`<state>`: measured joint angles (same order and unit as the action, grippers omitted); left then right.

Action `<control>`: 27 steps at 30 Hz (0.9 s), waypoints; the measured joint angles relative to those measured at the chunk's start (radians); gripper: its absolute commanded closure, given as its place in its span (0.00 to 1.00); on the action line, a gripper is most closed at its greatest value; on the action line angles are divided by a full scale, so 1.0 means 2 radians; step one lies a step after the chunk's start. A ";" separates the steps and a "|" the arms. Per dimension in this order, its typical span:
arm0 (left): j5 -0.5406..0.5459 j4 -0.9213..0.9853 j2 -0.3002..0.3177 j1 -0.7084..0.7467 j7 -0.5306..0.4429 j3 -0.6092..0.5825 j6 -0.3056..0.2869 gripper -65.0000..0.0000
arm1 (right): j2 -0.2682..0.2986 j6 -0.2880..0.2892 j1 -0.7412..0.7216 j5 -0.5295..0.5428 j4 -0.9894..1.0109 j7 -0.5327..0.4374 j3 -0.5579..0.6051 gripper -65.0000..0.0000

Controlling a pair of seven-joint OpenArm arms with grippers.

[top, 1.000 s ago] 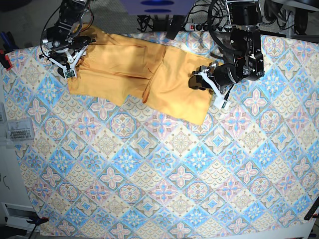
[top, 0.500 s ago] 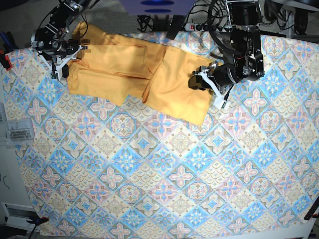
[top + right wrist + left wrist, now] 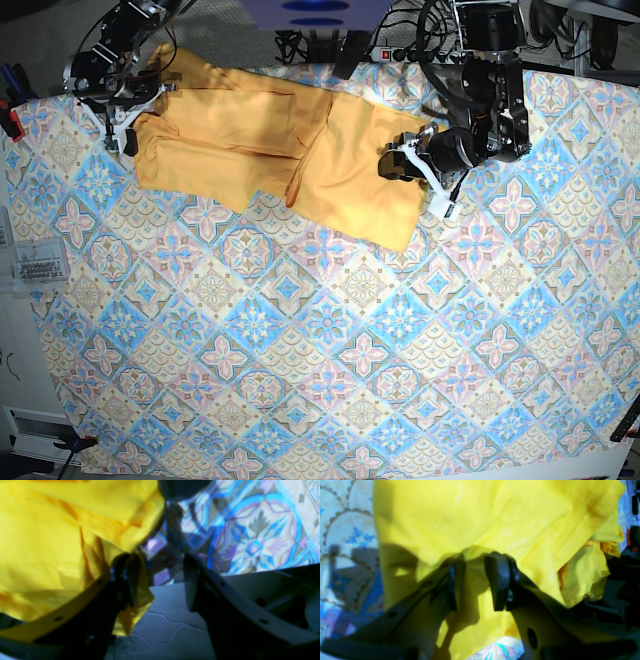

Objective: Fold the T-shirt properly

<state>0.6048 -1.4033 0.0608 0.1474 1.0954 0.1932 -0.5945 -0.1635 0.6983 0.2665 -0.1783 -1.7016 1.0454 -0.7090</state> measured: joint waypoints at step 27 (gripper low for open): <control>0.000 0.000 -0.001 0.000 0.000 0.000 0.000 0.72 | 0.011 -0.002 -0.037 0.055 0.054 0.053 -0.004 0.80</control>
<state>0.6044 -1.4033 0.0582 0.1478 1.0954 0.1932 -0.5945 -0.1406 0.6949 0.1917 -0.0677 -1.5936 1.1511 -0.7166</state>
